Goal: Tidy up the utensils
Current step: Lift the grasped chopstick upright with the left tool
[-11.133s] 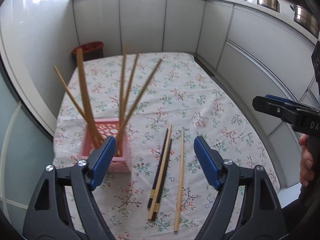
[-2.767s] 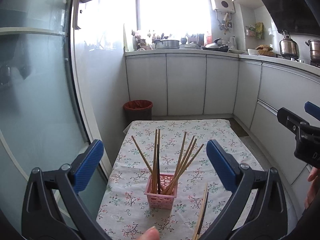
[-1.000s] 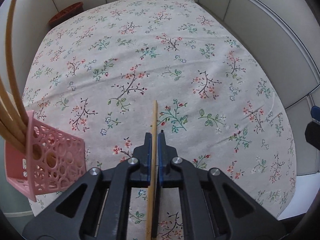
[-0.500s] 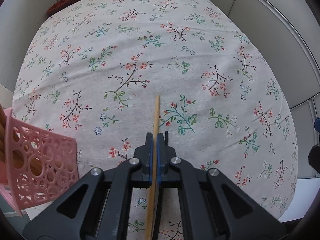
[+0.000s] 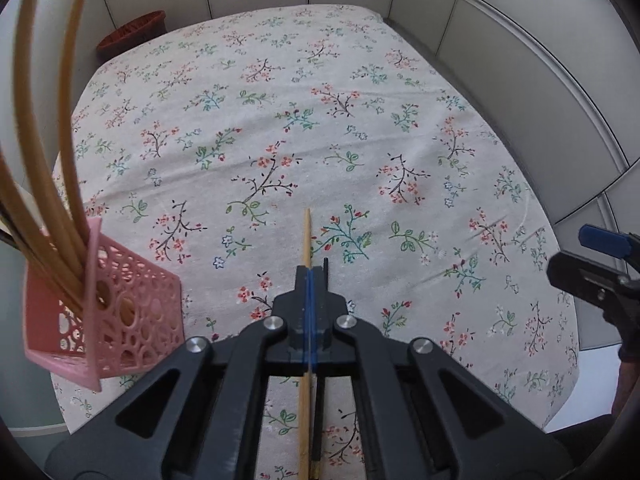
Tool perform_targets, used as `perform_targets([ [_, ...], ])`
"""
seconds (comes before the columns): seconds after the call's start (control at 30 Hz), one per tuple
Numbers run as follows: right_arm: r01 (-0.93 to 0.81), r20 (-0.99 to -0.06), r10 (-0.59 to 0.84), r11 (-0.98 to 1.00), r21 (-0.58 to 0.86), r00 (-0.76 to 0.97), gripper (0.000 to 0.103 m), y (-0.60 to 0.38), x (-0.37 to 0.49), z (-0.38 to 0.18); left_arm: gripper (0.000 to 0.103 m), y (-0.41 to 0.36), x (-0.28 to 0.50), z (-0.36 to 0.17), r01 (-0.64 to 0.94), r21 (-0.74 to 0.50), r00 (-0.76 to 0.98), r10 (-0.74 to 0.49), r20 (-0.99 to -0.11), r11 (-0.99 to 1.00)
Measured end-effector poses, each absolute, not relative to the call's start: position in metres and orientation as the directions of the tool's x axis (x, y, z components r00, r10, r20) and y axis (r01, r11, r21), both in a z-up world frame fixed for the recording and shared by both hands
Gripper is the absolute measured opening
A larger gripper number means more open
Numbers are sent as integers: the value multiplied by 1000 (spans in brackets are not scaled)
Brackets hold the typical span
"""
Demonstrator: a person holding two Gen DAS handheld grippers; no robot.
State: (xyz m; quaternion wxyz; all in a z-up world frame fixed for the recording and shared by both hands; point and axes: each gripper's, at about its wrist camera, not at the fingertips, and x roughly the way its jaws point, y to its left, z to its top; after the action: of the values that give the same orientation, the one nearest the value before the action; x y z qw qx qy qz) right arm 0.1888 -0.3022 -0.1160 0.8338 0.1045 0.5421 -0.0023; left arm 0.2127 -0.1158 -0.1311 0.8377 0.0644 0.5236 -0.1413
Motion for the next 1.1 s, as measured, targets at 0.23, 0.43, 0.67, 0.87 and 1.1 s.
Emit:
perform_targets([
  [0.23,95,-907,113,982,165,406,102,-291,191,-118,8,-102,219,-149,298,-80,348,-186,-919,951],
  [0.43,91,-915,101,985,148,392,102,-290,191,-124,8,-107,230,-174,262,-108,283,-184,-941,959],
  [0.67,83,-919,97,987,138,381,102,-290,192,-128,8,-115,239,-180,268,-90,302,-172,-938,959],
  [0.87,81,-915,106,986,148,390,102,-289,189,-125,7,-116,232,-161,294,-60,357,-167,-919,954],
  [1.1,76,-906,122,983,166,407,102,-281,193,-120,7,-89,200,-108,332,-65,467,-224,-856,941],
])
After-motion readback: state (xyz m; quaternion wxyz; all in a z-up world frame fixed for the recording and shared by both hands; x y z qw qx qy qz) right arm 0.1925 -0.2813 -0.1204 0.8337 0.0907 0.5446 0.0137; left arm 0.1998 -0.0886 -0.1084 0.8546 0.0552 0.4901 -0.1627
